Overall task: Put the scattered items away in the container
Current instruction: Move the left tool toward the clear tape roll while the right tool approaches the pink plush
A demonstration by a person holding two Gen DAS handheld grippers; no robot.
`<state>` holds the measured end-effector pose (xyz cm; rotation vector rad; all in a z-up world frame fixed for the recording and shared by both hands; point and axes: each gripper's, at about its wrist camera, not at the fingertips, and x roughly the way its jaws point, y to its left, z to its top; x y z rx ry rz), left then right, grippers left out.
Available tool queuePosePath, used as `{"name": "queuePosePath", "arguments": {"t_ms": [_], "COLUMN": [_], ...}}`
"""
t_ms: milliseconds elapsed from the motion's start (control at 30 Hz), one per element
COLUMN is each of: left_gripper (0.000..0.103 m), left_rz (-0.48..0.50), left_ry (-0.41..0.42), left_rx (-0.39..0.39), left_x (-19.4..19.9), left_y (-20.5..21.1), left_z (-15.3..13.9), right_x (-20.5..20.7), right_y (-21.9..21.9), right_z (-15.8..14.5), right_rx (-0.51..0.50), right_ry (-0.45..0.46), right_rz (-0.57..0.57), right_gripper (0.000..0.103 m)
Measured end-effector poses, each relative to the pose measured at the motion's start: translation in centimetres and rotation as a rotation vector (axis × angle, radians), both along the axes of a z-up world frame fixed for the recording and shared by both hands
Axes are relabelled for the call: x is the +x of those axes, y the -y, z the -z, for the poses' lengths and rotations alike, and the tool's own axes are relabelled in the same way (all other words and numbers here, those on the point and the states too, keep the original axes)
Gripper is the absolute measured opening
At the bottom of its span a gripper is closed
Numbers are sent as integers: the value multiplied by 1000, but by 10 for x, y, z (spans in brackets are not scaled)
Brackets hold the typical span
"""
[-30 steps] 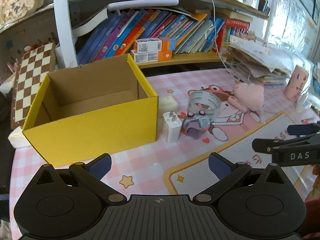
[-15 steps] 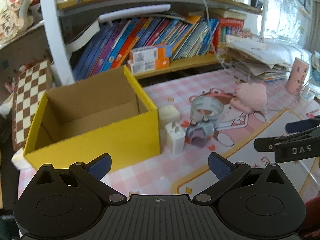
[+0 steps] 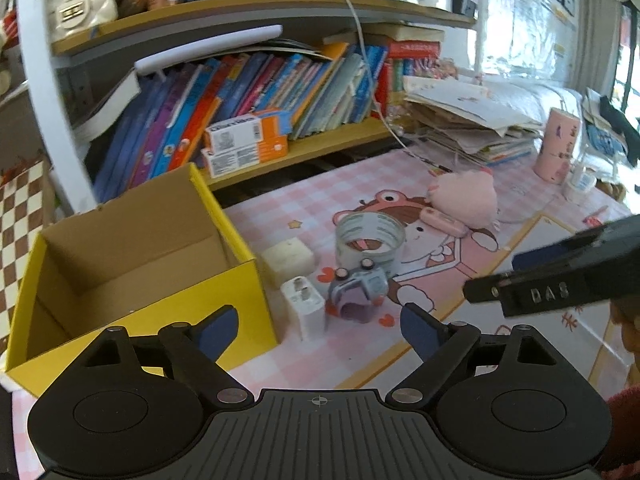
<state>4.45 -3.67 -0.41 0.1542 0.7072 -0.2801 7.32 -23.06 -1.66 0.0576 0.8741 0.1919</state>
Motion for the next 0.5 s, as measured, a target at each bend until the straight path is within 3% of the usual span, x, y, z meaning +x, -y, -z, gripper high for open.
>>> {"name": "queuePosePath", "arguments": {"t_ms": [300, 500], "left_gripper": [89, 71], "left_rz": [36, 65], "left_ry": [-16, -24], "left_rx": [26, 59], "left_x": [13, 25], "left_y": [12, 25], "left_z": [10, 18], "right_x": [15, 25], "right_y": [13, 16], "right_z": [5, 10], "right_rx": [9, 24], "right_ry": [-6, -17], "right_rz": [40, 33], "right_gripper": [64, 63]}}
